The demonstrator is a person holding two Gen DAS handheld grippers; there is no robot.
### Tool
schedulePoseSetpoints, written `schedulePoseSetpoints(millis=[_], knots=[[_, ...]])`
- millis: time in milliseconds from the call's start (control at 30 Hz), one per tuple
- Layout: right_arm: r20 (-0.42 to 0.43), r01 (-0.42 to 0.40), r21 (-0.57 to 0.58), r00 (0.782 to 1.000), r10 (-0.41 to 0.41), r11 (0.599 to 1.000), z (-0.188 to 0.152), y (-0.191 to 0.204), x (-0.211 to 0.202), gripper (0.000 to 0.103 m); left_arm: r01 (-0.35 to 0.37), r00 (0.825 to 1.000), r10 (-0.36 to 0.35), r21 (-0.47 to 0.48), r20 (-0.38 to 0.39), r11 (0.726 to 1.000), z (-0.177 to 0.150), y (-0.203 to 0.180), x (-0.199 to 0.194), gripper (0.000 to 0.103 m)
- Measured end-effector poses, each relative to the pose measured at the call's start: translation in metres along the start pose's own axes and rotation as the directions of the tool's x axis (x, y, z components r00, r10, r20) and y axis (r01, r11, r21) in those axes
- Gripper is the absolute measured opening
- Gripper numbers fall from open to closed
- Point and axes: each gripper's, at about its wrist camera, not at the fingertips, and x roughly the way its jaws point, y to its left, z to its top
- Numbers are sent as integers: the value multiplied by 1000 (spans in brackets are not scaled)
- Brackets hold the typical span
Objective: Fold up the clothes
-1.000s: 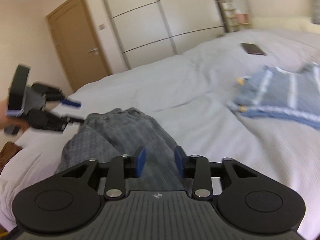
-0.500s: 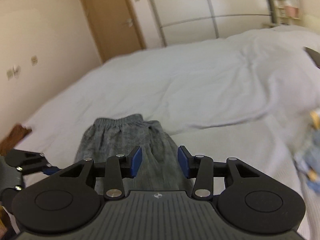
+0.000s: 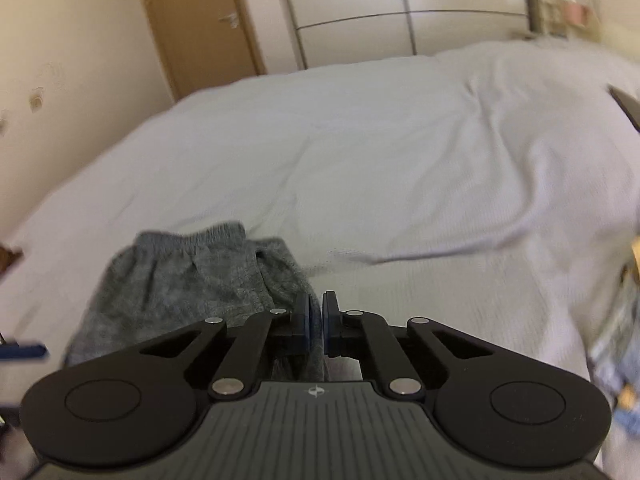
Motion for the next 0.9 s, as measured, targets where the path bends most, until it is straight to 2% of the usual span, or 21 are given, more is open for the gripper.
schedulePoseSetpoints(millis=[100, 133, 167, 267, 333, 367, 400, 433, 467, 500, 600, 700, 733, 767, 833, 900], knots=[[44, 27, -11, 999, -26, 1000, -13, 3, -34, 21, 18, 1000, -18, -2, -16, 1000, -8, -17, -10, 43], [56, 34, -14, 998, -33, 999, -19, 3, -45, 30, 23, 999, -23, -5, -24, 1000, -11, -22, -13, 44], [60, 18, 2, 998, -18, 1000, -27, 2, -57, 37, 30, 999, -30, -11, -32, 999, -15, -28, -16, 45], [71, -28, 48, 997, 25, 998, -54, -1, -91, 52, 52, 997, -53, -16, -64, 999, -25, -42, -17, 46], [30, -15, 49, 999, 14, 999, -73, -3, -99, 52, 48, 996, -48, -3, -80, 999, -30, -51, -17, 46], [9, -8, 50, 1000, 8, 999, -83, -5, -102, 47, 48, 996, -48, -2, -82, 999, -30, -53, -18, 46], [-10, -1, 51, 1000, 2, 999, -92, -6, -106, 39, 48, 995, -48, -3, -83, 999, -30, -55, -19, 46], [-13, 13, 59, 1000, -13, 998, -95, -11, -105, 16, 48, 996, -48, -2, -81, 999, -29, -57, -22, 46], [-15, 28, 67, 1000, -27, 997, -98, -15, -104, 8, 48, 996, -48, 2, -76, 999, -29, -59, -27, 46], [-17, 44, 75, 999, -43, 996, -101, -19, -104, 6, 45, 997, -45, 10, -71, 999, -29, -60, -33, 47], [-1, 132, 45, 991, -132, 990, -99, -24, -113, 6, 8, 998, -6, 34, -66, 999, -35, -59, -51, 50], [20, 97, 44, 995, -98, 994, -102, -21, -135, 9, -6, 996, 5, -9, -91, 1000, -45, -55, -64, 51], [19, 88, 41, 996, -88, 995, -106, -18, -139, 14, -8, 995, 5, -26, -99, 1000, -49, -55, -66, 51], [18, 78, 38, 997, -78, 996, -110, -15, -144, 26, -10, 994, 6, -39, -105, 999, -52, -56, -68, 51], [10, 70, 44, 997, -71, 997, -118, -9, -148, 41, -16, 994, 11, -42, -111, 999, -54, -61, -70, 51], [4, 70, 80, 997, -71, 994, -126, -9, -146, 42, -9, 995, 5, -37, -104, 999, -53, -67, -72, 51]])
